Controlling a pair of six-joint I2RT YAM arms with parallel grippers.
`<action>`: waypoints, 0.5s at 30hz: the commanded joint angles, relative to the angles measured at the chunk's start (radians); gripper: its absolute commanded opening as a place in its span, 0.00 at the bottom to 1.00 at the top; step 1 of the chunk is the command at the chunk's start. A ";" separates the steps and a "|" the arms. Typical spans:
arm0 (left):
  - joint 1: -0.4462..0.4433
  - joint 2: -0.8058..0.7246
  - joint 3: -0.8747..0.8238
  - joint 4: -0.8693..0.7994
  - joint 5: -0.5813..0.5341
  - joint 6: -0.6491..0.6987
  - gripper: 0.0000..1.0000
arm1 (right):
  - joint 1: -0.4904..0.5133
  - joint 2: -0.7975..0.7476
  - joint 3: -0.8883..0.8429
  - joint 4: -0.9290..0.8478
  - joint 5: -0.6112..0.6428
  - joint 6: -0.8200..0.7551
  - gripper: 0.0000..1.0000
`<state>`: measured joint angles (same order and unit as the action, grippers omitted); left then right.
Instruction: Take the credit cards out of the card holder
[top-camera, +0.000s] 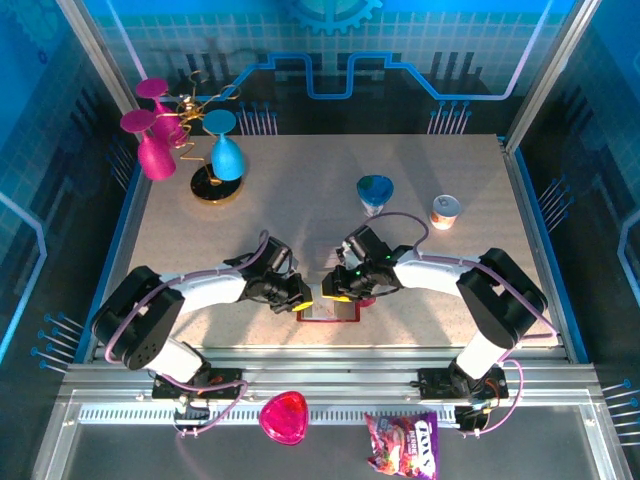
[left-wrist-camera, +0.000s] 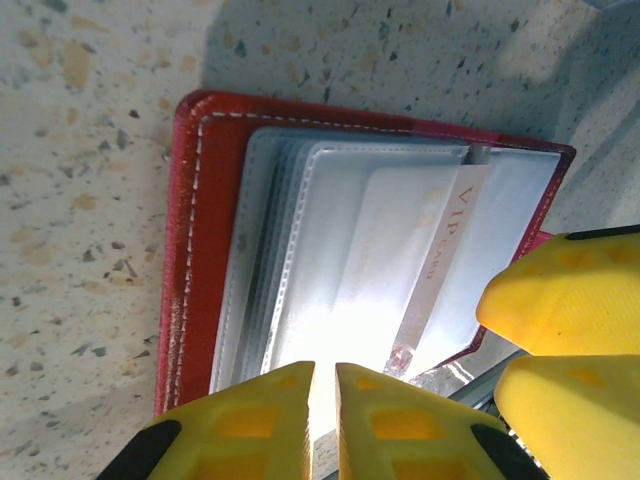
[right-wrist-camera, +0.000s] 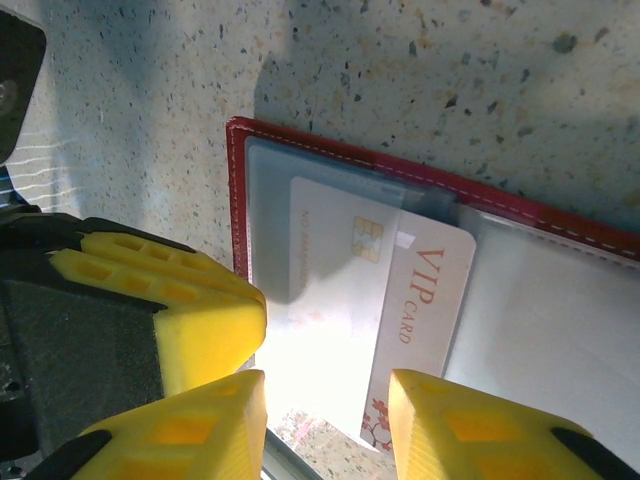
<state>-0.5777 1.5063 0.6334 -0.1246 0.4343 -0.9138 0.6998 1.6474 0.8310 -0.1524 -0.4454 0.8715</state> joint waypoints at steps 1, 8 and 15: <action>0.007 0.013 0.032 -0.037 -0.001 0.027 0.11 | -0.014 -0.017 -0.025 0.027 -0.019 0.011 0.36; 0.008 0.027 0.038 -0.054 -0.005 0.037 0.08 | -0.030 -0.012 -0.056 0.056 -0.028 0.012 0.34; 0.008 0.023 0.034 -0.080 -0.022 0.051 0.08 | -0.040 0.000 -0.072 0.077 -0.039 0.014 0.33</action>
<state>-0.5777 1.5234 0.6518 -0.1638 0.4271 -0.8867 0.6708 1.6474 0.7708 -0.0937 -0.4587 0.8753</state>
